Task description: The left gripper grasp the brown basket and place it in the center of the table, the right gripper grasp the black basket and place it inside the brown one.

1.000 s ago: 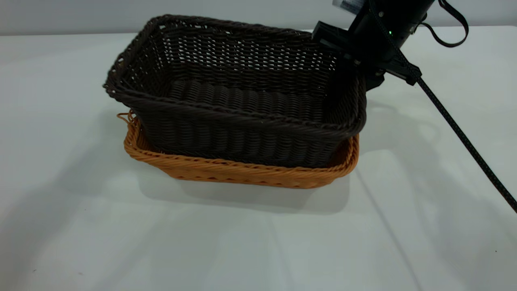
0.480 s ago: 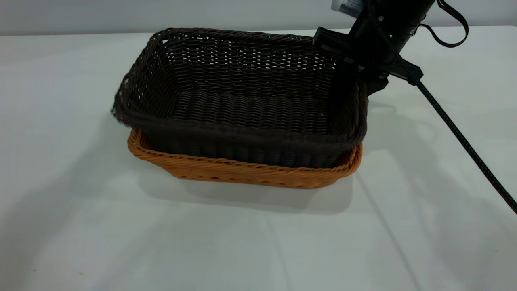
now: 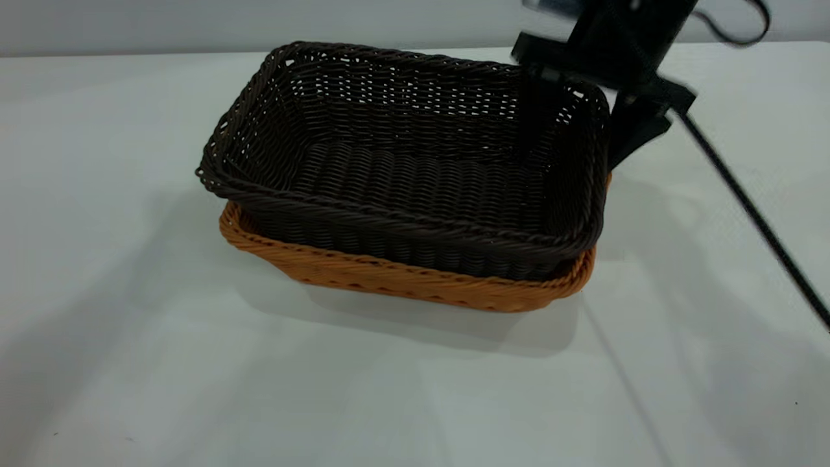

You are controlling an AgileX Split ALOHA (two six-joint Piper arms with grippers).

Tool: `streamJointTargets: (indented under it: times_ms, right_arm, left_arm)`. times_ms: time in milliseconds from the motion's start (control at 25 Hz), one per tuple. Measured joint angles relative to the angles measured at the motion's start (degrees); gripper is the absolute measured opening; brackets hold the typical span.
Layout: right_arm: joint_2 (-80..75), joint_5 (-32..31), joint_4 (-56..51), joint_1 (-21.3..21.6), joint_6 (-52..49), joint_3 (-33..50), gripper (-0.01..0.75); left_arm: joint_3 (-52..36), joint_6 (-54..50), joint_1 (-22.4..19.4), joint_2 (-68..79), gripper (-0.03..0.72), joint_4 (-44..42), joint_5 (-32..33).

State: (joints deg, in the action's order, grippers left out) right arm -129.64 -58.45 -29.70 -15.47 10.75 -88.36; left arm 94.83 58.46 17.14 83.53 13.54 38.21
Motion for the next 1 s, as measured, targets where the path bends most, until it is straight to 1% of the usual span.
streamJointTargets:
  times_ms: [200, 320, 440, 520, 680, 800, 1000]
  right_arm:
    - [5.3, -0.3, 10.2, 0.0, -3.7, 0.0, 0.57]
    - [9.1, -4.2, 13.7, 0.0, -4.7, 0.0, 0.563]
    - [15.0, -8.7, 14.1, 0.0, -4.7, 0.1, 0.545]
    - [20.1, -10.4, 14.2, 0.0, -4.7, 0.1, 0.526]
    - [31.7, -11.4, 14.5, 0.0, -4.6, 0.1, 0.492]
    - [40.5, -12.2, 14.5, 0.0, -4.6, 0.1, 0.483]
    - [53.5, -13.1, 14.5, 0.0, -4.6, 0.7, 0.48]
  left_arm:
    - [0.0, -1.5, 0.0, -3.0, 0.421, 0.0, 0.3]
    - [0.0, -3.9, 0.0, -5.3, 0.421, 0.0, 2.2]
    - [0.0, -7.8, 0.0, -7.8, 0.421, -0.1, 6.5]
    - [0.0, -11.2, 0.0, -9.5, 0.421, -0.7, 11.1]
    - [0.0, -20.3, 0.0, -11.9, 0.42, -4.0, 21.7]
    - [0.0, -27.4, 0.0, -13.2, 0.421, -7.4, 27.9]
    - [0.0, -36.4, 0.0, -14.3, 0.421, -12.7, 28.6]
